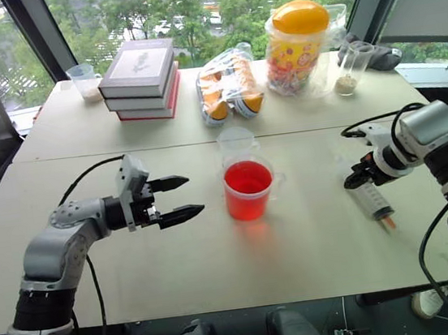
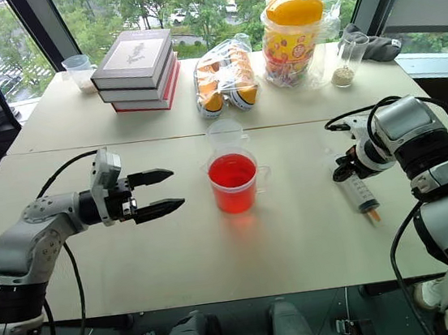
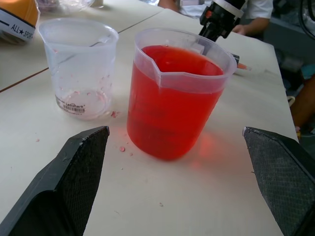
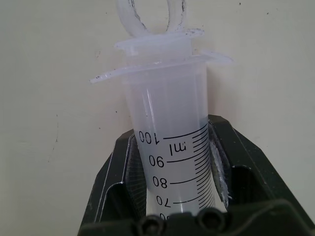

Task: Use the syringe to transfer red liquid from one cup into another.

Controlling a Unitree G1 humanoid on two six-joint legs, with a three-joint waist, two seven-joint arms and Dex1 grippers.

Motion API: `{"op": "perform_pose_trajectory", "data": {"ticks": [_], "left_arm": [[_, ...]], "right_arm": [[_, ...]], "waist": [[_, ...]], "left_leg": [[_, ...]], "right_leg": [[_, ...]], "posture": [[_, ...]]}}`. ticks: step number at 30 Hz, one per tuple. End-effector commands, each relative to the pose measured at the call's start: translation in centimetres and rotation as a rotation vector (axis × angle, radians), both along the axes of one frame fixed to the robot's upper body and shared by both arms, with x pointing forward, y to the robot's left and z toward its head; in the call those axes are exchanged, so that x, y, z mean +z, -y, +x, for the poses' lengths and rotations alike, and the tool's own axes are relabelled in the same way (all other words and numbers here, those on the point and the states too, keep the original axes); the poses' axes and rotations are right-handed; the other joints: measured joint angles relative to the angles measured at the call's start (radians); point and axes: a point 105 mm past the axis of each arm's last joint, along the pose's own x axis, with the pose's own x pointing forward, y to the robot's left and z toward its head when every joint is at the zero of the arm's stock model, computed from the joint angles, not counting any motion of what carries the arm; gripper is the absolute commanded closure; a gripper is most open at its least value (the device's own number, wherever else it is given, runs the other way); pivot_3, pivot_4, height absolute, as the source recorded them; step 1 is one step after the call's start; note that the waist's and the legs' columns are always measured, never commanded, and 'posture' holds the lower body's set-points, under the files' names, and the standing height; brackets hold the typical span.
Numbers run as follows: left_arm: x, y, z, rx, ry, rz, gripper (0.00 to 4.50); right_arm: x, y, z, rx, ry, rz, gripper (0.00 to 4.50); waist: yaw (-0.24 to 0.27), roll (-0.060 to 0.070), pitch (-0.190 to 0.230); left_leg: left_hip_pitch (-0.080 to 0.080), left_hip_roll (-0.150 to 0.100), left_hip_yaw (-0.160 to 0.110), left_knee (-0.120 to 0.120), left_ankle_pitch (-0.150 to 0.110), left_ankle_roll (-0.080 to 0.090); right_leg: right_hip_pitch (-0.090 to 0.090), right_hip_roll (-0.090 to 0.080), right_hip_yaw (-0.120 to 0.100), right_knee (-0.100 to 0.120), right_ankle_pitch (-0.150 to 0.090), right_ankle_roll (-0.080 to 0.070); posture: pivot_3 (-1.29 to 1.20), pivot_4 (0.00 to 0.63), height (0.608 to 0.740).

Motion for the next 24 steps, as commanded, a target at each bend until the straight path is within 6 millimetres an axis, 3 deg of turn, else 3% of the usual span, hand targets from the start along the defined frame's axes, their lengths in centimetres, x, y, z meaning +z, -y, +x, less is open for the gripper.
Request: {"op": "perform_pose_trajectory", "data": {"ticks": [1, 3, 7, 9, 11, 14, 19, 24], "left_arm": [[1.8, -0.3, 0.3, -0.002, 0.071, -0.007, 0.0], [2.0, -0.5, 0.5, 0.001, 0.075, -0.002, 0.0], [2.5, -0.4, 1.1, -0.011, 0.083, 0.004, 0.0], [2.8, -0.3, 1.4, -0.026, 0.087, 0.007, 0.0], [3.2, -0.1, 1.8, -0.039, 0.091, 0.006, 0.0], [3.6, 0.1, 2.4, -0.051, 0.089, -0.001, 0.0], [4.4, 0.6, 2.8, -0.093, 0.094, 0.008, 0.0], [5.0, 1.0, 2.7, -0.132, 0.094, 0.011, 0.0]], "right_arm": [[6.3, -1.9, 2.4, 0.06, 0.275, 0.085, 3.12], [11.1, -3.7, 3.2, 0.133, 0.51, 0.182, 3.12], [18.7, -7.1, 1.7, 0.229, 0.913, 0.41, 3.12], [21.2, -8.8, -0.2, 0.309, 1.125, 0.522, 3.12], [22.2, -10.5, -2.1, 0.359, 1.28, 0.601, 3.12], [22.3, -12.6, -4.5, 0.417, 1.361, 0.818, 3.12], [17.7, -16.0, -5.9, 0.5, 1.358, 0.789, 3.12], [14.1, -17.1, -5.2, 0.48, 1.356, 0.768, 3.12]], "waist": [[0.001, 0.001, 0.001], [0.003, 0.002, 0.001], [0.008, 0.001, 0.001], [0.009, 0.001, 0.001], [0.011, 0.001, 0.0], [0.008, 0.001, 0.0], [0.007, 0.001, 0.0], [0.001, 0.001, 0.0]], "left_leg": [[0.0, 0.0, 0.0, 0.0, 0.0, 0.0], [-0.001, 0.0, 0.001, 0.0, 0.001, -0.001], [-0.001, 0.0, 0.0, -0.001, 0.001, -0.002], [-0.002, 0.001, -0.001, -0.002, 0.002, -0.004], [-0.002, 0.001, -0.002, -0.001, 0.002, -0.004], [-0.001, 0.001, -0.002, 0.001, 0.003, -0.004], [0.0, 0.0, -0.003, 0.001, 0.003, -0.004], [0.0, 0.0, -0.004, 0.001, 0.003, -0.005]], "right_leg": [[-0.001, 0.0, 0.0, 0.001, 0.0, 0.0], [-0.003, 0.0, 0.001, 0.003, 0.0, 0.0], [-0.007, 0.001, 0.0, 0.01, 0.0, 0.001], [-0.007, 0.002, 0.0, 0.01, 0.0, 0.001], [-0.006, 0.003, -0.001, 0.01, 0.0, 0.001], [-0.004, 0.002, -0.001, 0.01, 0.0, 0.001], [-0.002, 0.002, -0.002, 0.01, 0.0, 0.001], [-0.002, 0.002, -0.002, 0.011, 0.0, 0.001]], "posture": [[0.0, 0.15, 0.74], [0.0, 0.15, 0.74], [0.0, 0.15, 0.74], [0.0, 0.15, 0.74], [0.0, 0.15, 0.74], [0.0, 0.15, 0.74], [0.0, 0.15, 0.74], [0.0, 0.15, 0.74]]}}
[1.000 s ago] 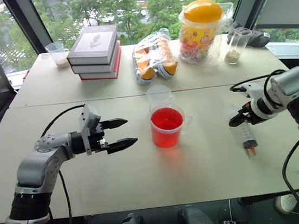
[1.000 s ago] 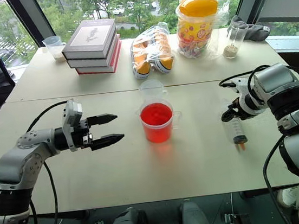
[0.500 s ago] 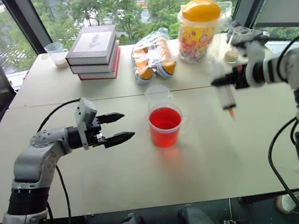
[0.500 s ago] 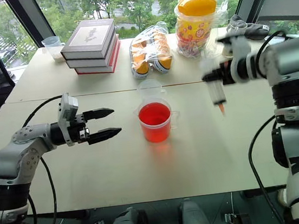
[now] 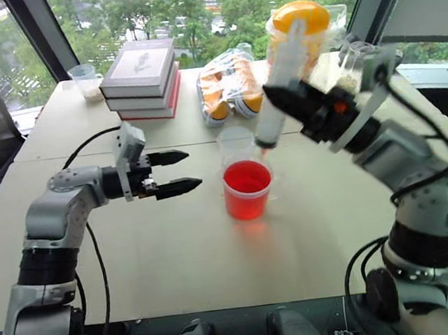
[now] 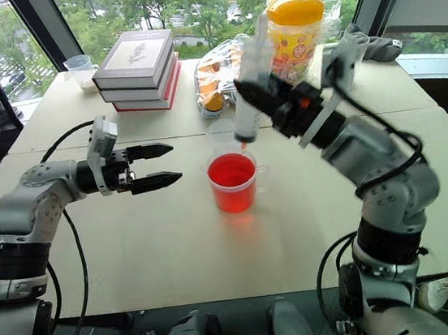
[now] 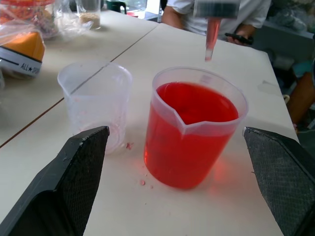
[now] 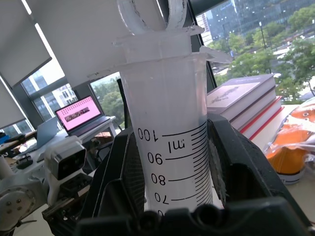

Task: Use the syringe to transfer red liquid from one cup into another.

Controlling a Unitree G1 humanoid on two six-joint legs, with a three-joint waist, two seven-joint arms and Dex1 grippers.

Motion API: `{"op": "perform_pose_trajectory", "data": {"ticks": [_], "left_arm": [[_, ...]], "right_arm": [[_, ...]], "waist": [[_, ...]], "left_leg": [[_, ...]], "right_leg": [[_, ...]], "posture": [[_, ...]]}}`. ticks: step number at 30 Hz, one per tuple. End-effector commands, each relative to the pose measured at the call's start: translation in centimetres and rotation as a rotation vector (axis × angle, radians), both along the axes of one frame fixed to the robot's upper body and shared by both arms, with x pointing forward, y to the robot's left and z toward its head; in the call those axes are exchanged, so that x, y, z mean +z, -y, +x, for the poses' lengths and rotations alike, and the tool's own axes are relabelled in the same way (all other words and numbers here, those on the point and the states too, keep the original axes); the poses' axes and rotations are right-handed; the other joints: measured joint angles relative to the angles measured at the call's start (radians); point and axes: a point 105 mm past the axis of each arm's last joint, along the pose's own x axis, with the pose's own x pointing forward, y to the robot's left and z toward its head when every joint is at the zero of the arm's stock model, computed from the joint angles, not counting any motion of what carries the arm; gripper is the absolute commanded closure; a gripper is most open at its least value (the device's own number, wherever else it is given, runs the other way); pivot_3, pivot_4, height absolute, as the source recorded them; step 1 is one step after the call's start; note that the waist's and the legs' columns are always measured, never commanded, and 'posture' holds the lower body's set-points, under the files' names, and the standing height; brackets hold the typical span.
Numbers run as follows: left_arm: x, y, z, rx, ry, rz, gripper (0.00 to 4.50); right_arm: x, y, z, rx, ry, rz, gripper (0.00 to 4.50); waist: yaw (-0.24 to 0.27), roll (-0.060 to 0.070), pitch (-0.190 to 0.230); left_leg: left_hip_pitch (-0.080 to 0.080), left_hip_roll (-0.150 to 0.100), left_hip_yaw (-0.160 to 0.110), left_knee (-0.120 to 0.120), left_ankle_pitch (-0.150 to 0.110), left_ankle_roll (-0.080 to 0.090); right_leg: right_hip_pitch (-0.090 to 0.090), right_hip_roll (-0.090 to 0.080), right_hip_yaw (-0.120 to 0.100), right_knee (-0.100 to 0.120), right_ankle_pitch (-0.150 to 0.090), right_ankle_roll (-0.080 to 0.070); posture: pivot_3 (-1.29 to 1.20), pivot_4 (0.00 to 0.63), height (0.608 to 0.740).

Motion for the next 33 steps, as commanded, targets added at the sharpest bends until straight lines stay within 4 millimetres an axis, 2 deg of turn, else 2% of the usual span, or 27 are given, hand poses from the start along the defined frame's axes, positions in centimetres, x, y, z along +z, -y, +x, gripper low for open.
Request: {"op": "perform_pose_trajectory", "data": {"ticks": [1, 4, 9, 11, 14, 17, 21, 28, 33], "left_arm": [[1.1, 0.1, -0.1, -0.027, 0.036, 0.002, 0.0], [1.4, 0.3, -0.1, -0.041, 0.039, 0.002, 0.0], [2.1, 0.6, -0.1, -0.054, 0.046, -0.016, 0.0], [3.1, 1.1, 0.3, -0.057, 0.05, -0.049, 0.0], [5.8, 2.4, 0.6, -0.1, 0.061, -0.135, 0.0], [6.8, 3.2, 0.6, -0.135, 0.069, -0.154, 0.0], [8.1, 5.4, 0.0, -0.242, 0.065, -0.186, 0.0], [9.2, 6.5, -1.8, -0.385, 0.045, -0.193, 0.0], [10.0, 6.8, -2.2, -0.422, 0.05, -0.213, 0.0]], "right_arm": [[-0.1, -0.6, -0.4, -0.02, 0.103, -0.015, 3.12], [-1.6, -1.2, -0.1, -0.029, 0.109, -0.038, 3.12], [-2.5, -1.9, -0.1, -0.028, 0.124, -0.058, 3.12], [-2.9, -2.1, -0.1, -0.025, 0.123, -0.064, 3.12], [-3.3, -2.3, -0.1, -0.025, 0.125, -0.082, 3.12], [-3.4, -2.4, -0.1, -0.025, 0.128, -0.089, 3.12], [-3.8, -2.6, -0.2, -0.021, 0.128, -0.105, 3.12], [-3.9, -2.6, -0.1, -0.028, 0.13, -0.113, 3.12], [-3.9, -2.6, -0.1, -0.03, 0.131, -0.119, 3.12]], "waist": [[0.0, 0.0, 0.0], [0.0, 0.0, 0.0], [0.002, 0.0, 0.0], [0.005, 0.0, 0.0], [0.008, 0.0, 0.0], [0.004, 0.0, 0.0], [0.003, 0.0, 0.0], [0.002, 0.0, 0.0], [0.003, 0.0, 0.0]], "left_leg": [[0.0, 0.0, 0.0, 0.0, 0.0, 0.0], [0.001, 0.0, 0.0, 0.0, 0.0, 0.0], [0.0, 0.0, 0.0, 0.0, 0.0, 0.0], [0.0, 0.0, -0.001, 0.0, 0.0, 0.0], [0.0, 0.0, -0.001, 0.001, 0.0, 0.0], [0.0, -0.001, -0.001, 0.001, 0.0, 0.0], [0.001, 0.0, -0.002, 0.001, 0.0, 0.0], [0.001, 0.0, -0.002, 0.001, 0.001, -0.001], [0.001, 0.0, -0.002, 0.001, 0.001, -0.001]], "right_leg": [[0.0, 0.0, 0.0, 0.0, 0.0, 0.0], [0.0, 0.0, 0.0, 0.0, 0.0, 0.0], [0.0, 0.0, 0.0, 0.0, 0.0, 0.0], [0.0, 0.0, 0.0, 0.0, 0.0, 0.0], [0.001, 0.0, 0.0, 0.0, 0.0, 0.0], [0.002, 0.0, 0.0, 0.0, 0.0, 0.0], [0.002, 0.001, 0.0, 0.001, 0.0, 0.0], [0.002, 0.001, 0.0, 0.001, 0.0, 0.0], [0.002, 0.001, 0.0, 0.001, 0.0, 0.0]], "posture": [[0.0, 0.15, 0.74], [0.0, 0.15, 0.74], [0.0, 0.15, 0.74], [0.0, 0.15, 0.74], [0.0, 0.15, 0.74], [0.0, 0.15, 0.74], [0.0, 0.15, 0.74], [0.0, 0.15, 0.74], [0.0, 0.15, 0.74]]}}
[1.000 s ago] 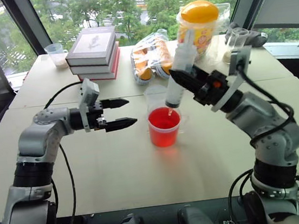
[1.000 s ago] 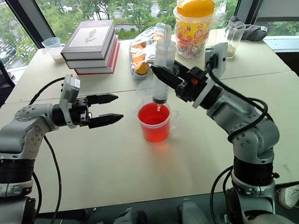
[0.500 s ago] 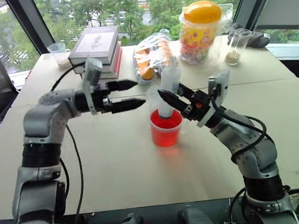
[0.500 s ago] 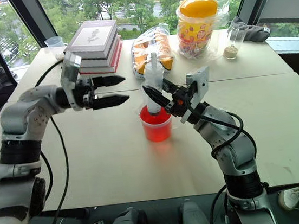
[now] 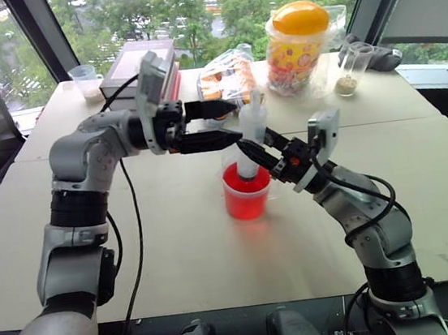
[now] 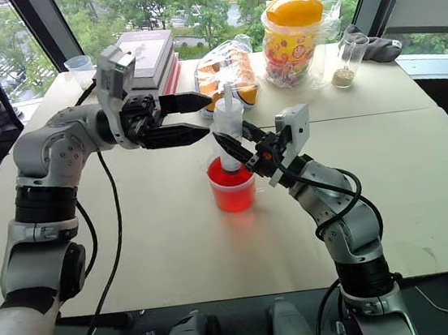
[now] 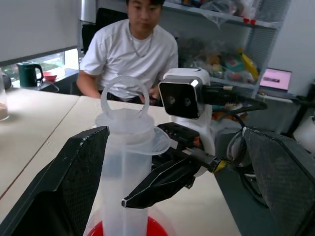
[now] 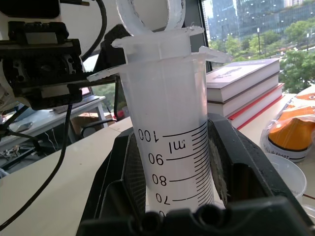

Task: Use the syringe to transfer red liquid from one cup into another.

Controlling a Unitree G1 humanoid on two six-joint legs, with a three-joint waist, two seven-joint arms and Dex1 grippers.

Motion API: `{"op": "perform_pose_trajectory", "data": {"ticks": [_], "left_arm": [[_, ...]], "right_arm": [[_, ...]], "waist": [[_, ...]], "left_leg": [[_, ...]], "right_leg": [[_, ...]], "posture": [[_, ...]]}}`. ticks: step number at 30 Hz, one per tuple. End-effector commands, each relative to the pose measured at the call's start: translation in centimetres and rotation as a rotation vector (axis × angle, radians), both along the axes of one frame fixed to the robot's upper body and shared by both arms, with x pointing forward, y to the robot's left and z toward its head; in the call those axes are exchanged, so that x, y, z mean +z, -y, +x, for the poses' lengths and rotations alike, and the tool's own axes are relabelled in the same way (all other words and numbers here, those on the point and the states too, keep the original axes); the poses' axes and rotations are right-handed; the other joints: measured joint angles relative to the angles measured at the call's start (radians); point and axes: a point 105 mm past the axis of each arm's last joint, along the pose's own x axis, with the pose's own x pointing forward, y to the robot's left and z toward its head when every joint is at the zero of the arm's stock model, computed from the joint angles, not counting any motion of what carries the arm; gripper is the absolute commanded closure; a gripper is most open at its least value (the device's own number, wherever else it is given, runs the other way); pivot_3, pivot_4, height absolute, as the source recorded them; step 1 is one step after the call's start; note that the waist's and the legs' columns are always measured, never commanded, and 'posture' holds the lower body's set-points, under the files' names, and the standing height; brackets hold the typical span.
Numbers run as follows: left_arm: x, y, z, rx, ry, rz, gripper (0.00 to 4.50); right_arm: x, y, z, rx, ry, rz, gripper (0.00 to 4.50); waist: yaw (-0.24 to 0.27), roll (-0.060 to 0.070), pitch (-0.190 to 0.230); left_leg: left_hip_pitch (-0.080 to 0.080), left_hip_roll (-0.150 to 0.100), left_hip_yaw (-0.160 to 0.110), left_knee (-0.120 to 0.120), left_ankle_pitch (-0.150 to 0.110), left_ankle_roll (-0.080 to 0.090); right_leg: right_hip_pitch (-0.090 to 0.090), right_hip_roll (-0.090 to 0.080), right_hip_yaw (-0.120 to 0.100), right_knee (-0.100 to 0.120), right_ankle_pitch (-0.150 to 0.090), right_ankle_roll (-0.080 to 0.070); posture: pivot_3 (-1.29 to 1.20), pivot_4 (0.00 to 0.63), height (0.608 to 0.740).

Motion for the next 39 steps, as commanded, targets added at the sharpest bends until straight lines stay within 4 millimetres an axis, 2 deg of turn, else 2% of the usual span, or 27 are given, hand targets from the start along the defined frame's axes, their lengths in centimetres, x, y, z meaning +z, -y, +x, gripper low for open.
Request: {"op": "perform_pose_trajectory", "data": {"ticks": [1, 8, 19, 22, 26, 29, 30, 34, 39], "left_arm": [[1.9, 0.4, -1.0, -0.052, 0.054, -0.028, 0.0], [2.1, 1.3, -1.6, -0.106, 0.063, -0.01, 0.0], [0.8, 3.9, -1.0, -0.117, 0.052, 0.042, 0.0], [0.8, 4.3, -0.8, -0.119, 0.052, 0.037, 0.82], [0.8, 4.6, -0.8, -0.127, 0.05, 0.031, 2.63], [0.8, 4.6, -0.7, -0.127, 0.055, 0.028, 4.15], [0.9, 4.6, -0.7, -0.127, 0.057, 0.022, 4.43], [1.4, 4.6, -0.6, -0.12, 0.08, 0.006, 4.43], [3.1, 4.7, -0.4, -0.109, 0.104, -0.042, 4.43]], "right_arm": [[1.0, 0.1, -0.4, 0.002, 0.055, 0.003, 3.12], [1.1, 0.1, -0.3, 0.002, 0.06, -0.005, 3.12], [1.3, 0.0, -0.5, 0.002, 0.073, -0.018, 3.12], [1.3, -0.1, -0.5, 0.0, 0.075, -0.024, 3.12], [1.2, -0.1, -0.5, -0.002, 0.075, -0.03, 3.12], [1.1, -0.1, -0.5, -0.001, 0.072, -0.035, 3.12], [1.0, -0.1, -0.6, 0.001, 0.07, -0.037, 3.12], [0.6, -0.1, -0.7, 0.005, 0.058, -0.05, 3.12], [0.3, -0.2, -0.7, 0.017, 0.04, -0.058, 3.12]], "waist": [[0.0, 0.0, 0.0], [-0.001, 0.0, 0.0], [0.002, 0.0, 0.0], [0.001, 0.0, 0.0], [-0.001, 0.0, 0.0], [0.001, 0.0, 0.0], [0.001, 0.0, 0.0], [0.002, 0.0, 0.0], [0.002, 0.0, 0.0]], "left_leg": [[0.0, 0.0, 0.0, 0.0, 0.0, 0.0], [0.0, 0.0, 0.0, 0.0, 0.0, 0.0], [0.0, 0.0, 0.0, 0.0, 0.0, 0.0], [0.0, 0.0, 0.0, 0.0, 0.0, 0.0], [0.0, 0.0, 0.0, 0.0, 0.0, 0.0], [0.0, 0.0, -0.001, 0.0, 0.0, 0.0], [0.0, 0.0, -0.001, 0.0, 0.0, 0.0], [0.0, 0.0, 0.0, 0.0, 0.0, 0.0], [0.0, 0.0, -0.001, 0.0, 0.0, 0.0]], "right_leg": [[0.0, 0.0, 0.0, 0.0, 0.0, 0.0], [0.0, 0.0, 0.0, 0.0, 0.0, 0.0], [0.0, 0.0, 0.0, 0.0, 0.0, 0.0], [0.0, 0.0, 0.0, 0.0, 0.0, 0.0], [0.0, 0.0, 0.0, 0.0, 0.0, 0.0], [0.0, 0.0, 0.0, 0.0, 0.0, 0.0], [0.0, 0.0, 0.0, 0.0, 0.0, 0.0], [0.0, 0.0, 0.0, 0.0, 0.0, 0.0], [0.0, 0.0, 0.0, 0.0, 0.0, 0.0]], "posture": [[0.0, 0.15, 0.74], [0.0, 0.15, 0.74], [0.0, 0.15, 0.74], [0.0, 0.15, 0.74], [0.0, 0.15, 0.74], [0.0, 0.15, 0.74], [0.0, 0.15, 0.74], [0.0, 0.15, 0.74], [0.0, 0.15, 0.74]]}}
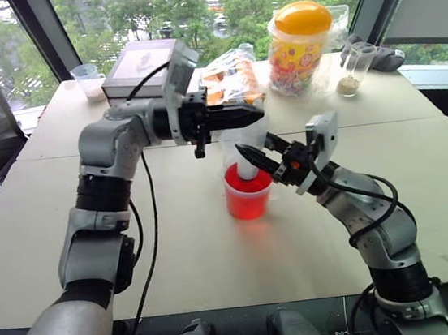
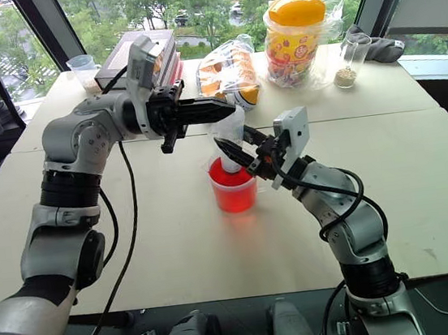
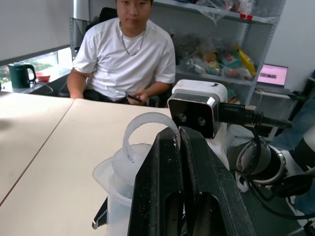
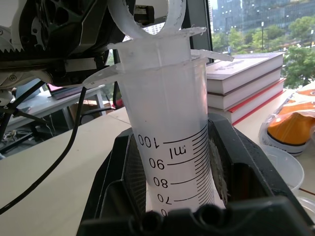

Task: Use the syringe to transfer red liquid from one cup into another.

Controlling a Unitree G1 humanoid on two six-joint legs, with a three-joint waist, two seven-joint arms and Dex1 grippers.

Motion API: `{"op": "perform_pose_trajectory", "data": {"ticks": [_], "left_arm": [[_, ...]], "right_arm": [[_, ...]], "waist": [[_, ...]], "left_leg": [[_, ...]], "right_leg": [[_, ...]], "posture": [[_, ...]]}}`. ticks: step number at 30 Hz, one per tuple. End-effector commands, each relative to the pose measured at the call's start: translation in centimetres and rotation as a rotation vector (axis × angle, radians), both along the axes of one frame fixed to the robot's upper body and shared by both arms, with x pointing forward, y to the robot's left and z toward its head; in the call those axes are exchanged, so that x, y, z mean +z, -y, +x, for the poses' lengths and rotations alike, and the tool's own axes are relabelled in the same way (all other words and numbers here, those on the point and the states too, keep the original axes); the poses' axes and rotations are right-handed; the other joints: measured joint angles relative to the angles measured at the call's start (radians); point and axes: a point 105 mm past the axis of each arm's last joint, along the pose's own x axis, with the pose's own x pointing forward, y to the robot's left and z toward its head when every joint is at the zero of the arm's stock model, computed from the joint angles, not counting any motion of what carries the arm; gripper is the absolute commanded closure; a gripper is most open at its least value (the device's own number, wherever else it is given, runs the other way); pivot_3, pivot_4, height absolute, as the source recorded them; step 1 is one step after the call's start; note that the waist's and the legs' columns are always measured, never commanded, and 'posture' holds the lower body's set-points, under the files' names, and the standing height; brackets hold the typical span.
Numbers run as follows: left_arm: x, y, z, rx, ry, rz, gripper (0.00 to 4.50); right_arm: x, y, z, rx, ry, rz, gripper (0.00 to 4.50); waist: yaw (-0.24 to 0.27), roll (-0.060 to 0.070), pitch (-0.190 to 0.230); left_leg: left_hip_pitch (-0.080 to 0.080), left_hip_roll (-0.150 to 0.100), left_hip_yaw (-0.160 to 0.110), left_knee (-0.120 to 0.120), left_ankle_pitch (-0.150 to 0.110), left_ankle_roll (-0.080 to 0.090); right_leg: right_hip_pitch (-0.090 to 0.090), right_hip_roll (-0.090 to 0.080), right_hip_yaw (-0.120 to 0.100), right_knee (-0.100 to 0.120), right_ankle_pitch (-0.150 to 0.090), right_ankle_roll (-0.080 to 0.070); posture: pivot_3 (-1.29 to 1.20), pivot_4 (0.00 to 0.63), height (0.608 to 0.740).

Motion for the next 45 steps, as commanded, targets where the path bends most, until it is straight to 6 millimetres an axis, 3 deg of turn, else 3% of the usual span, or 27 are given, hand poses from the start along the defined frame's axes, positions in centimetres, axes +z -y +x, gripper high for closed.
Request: {"op": "perform_pose_trajectory", "data": {"ticks": [1, 10, 24, 45], "left_arm": [[3.2, 1.1, -1.4, -0.072, 0.108, -0.058, 4.43], [5.0, 0.8, -0.9, -0.035, 0.156, -0.1, 4.43], [6.2, 0.2, -0.2, 0.013, 0.184, -0.137, 4.43], [5.9, 0.1, -0.2, 0.013, 0.196, -0.138, 4.43]], "right_arm": [[0.5, -0.6, -0.7, 0.03, 0.022, -0.002, 3.12], [-0.5, -1.1, -1.0, 0.078, -0.042, -0.017, 3.12], [-1.0, -1.2, -1.1, 0.098, -0.073, -0.028, 3.12], [0.2, -1.3, -1.0, 0.108, -0.049, -0.028, 3.12]], "waist": [[0.0, 0.0, 0.0], [-0.001, 0.0, 0.0], [-0.001, 0.0, 0.0], [-0.001, 0.0, 0.0]], "left_leg": [[0.0, 0.0, 0.0, 0.0, 0.0, 0.0], [0.0, 0.0, 0.0, 0.0, 0.0, 0.0], [0.0, 0.0, 0.0, 0.0, 0.0, 0.0], [0.0, 0.0, 0.0, 0.0, 0.0, 0.0]], "right_leg": [[0.0, 0.0, 0.0, 0.0, 0.0, 0.0], [0.0, 0.0, 0.0, 0.0, 0.0, 0.0], [0.0, 0.0, 0.0, 0.0, 0.0, 0.0], [0.0, 0.0, 0.0, 0.0, 0.0, 0.0]], "posture": [[0.0, 0.15, 0.74], [0.0, 0.15, 0.74], [0.0, 0.15, 0.74], [0.0, 0.15, 0.74]]}}
